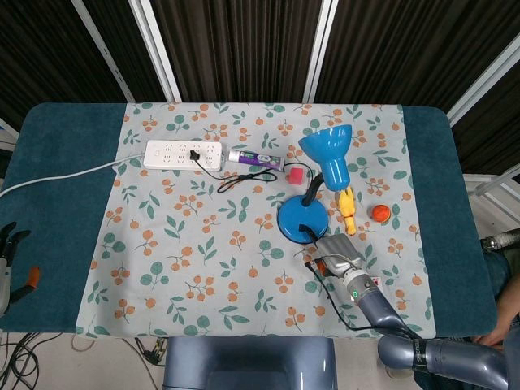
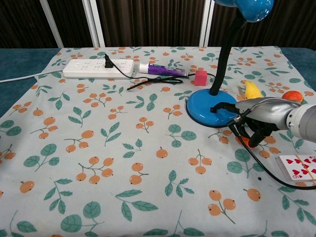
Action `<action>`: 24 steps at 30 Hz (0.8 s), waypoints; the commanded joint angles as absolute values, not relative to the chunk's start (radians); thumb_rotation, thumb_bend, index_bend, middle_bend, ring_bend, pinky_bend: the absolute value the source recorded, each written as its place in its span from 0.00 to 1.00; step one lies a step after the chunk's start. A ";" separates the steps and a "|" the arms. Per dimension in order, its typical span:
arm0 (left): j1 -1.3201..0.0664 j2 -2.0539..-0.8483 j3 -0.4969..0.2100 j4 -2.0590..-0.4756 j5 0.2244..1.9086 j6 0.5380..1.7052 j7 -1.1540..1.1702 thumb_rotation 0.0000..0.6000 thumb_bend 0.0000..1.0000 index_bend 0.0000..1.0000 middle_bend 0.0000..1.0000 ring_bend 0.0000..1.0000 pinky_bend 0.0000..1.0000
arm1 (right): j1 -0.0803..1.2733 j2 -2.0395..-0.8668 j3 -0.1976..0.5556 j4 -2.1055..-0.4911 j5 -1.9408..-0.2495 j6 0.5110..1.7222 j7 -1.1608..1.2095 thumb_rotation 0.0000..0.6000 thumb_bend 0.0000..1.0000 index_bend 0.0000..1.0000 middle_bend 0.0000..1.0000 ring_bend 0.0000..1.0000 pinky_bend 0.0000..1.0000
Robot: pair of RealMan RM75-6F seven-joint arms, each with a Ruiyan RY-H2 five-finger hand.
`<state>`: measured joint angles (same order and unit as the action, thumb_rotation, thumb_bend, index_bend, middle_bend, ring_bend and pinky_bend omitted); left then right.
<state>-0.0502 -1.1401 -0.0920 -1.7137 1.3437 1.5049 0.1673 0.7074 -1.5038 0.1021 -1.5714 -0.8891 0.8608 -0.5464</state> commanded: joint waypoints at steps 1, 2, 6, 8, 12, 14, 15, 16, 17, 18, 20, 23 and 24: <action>-0.050 -1.140 -0.092 -1.714 1.344 1.505 0.167 1.00 0.40 0.19 0.06 0.00 0.07 | 0.725 -1.504 0.095 -1.568 -0.865 0.852 -0.568 1.00 0.54 0.00 0.68 0.77 1.00; -0.050 -1.140 -0.092 -1.714 1.344 1.505 0.166 1.00 0.40 0.19 0.06 0.00 0.07 | 0.732 -1.503 0.095 -1.567 -0.853 0.848 -0.576 1.00 0.54 0.00 0.68 0.77 1.00; -0.050 -1.140 -0.093 -1.713 1.343 1.504 0.165 1.00 0.40 0.19 0.06 0.00 0.07 | 0.754 -1.500 0.094 -1.572 -0.808 0.847 -0.601 1.00 0.54 0.01 0.68 0.77 1.00; -0.051 -1.140 -0.092 -1.713 1.342 1.503 0.164 1.00 0.40 0.19 0.06 0.00 0.07 | 0.760 -1.497 0.093 -1.580 -0.797 0.855 -0.609 1.00 0.54 0.01 0.68 0.77 1.00; -0.050 -1.139 -0.092 -1.713 1.344 1.505 0.162 1.00 0.40 0.19 0.06 0.00 0.07 | 0.760 -1.479 0.093 -1.611 -0.797 0.884 -0.605 1.00 0.54 0.01 0.68 0.77 1.00; -0.050 -1.139 -0.092 -1.713 1.344 1.505 0.162 1.00 0.40 0.19 0.06 0.00 0.07 | 0.745 -1.455 0.096 -1.648 -0.822 0.923 -0.591 1.00 0.54 0.01 0.68 0.77 1.00; -0.050 -1.139 -0.092 -1.713 1.344 1.505 0.162 1.00 0.40 0.19 0.06 0.00 0.07 | 0.733 -1.439 0.096 -1.673 -0.842 0.949 -0.581 1.00 0.54 0.01 0.67 0.76 1.00; -0.050 -1.139 -0.092 -1.713 1.344 1.505 0.162 1.00 0.40 0.19 0.06 0.00 0.07 | 0.719 -1.424 0.096 -1.699 -0.867 0.980 -0.569 1.00 0.54 0.01 0.66 0.75 1.00; -0.050 -1.139 -0.092 -1.713 1.344 1.504 0.163 1.00 0.40 0.19 0.06 0.00 0.07 | 0.702 -1.407 0.094 -1.726 -0.896 1.013 -0.558 1.00 0.54 0.01 0.65 0.73 1.00; -0.050 -1.139 -0.091 -1.713 1.345 1.505 0.163 1.00 0.40 0.19 0.06 0.00 0.07 | 0.680 -1.383 0.089 -1.759 -0.932 1.055 -0.545 1.00 0.54 0.01 0.61 0.69 1.00; -0.050 -1.139 -0.091 -1.713 1.346 1.506 0.164 1.00 0.40 0.19 0.06 0.00 0.07 | 0.637 -1.338 0.070 -1.818 -0.994 1.124 -0.528 1.00 0.53 0.01 0.50 0.58 1.00; -0.049 -1.140 -0.091 -1.714 1.348 1.510 0.167 1.00 0.40 0.19 0.06 0.00 0.07 | 0.568 -1.260 0.025 -1.894 -1.075 1.222 -0.521 1.00 0.48 0.00 0.34 0.39 1.00; -0.049 -1.141 -0.091 -1.714 1.349 1.511 0.169 1.00 0.40 0.19 0.06 0.00 0.07 | 0.540 -1.233 0.004 -1.914 -1.110 1.258 -0.518 1.00 0.45 0.00 0.30 0.35 1.00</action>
